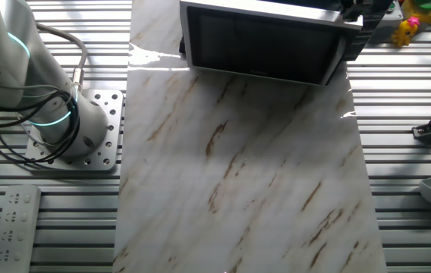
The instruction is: Open the microwave door
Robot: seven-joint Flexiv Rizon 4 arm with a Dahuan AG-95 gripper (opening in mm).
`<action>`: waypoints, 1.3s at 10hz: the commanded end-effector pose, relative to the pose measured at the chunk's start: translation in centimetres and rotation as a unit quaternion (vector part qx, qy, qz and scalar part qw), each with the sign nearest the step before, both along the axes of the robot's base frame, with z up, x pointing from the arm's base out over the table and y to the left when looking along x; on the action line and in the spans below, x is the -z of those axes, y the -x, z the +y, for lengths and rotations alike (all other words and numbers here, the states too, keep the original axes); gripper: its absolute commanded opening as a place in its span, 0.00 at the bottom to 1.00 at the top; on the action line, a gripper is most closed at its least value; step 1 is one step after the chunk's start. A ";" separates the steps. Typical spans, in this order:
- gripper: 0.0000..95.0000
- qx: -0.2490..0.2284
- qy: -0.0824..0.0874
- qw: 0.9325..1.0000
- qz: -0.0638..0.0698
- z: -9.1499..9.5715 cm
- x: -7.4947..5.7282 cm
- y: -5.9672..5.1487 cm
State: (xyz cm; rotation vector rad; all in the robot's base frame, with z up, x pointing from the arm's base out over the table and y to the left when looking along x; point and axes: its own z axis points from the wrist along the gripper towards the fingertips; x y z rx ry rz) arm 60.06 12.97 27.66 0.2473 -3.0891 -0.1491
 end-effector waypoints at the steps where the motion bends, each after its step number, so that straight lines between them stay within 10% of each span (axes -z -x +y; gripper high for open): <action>1: 0.40 -0.007 0.000 1.000 -0.004 -0.4 0.6 -0.3; 13: 0.40 -0.045 0.003 0.999 -0.013 -4.3 1.1 1.5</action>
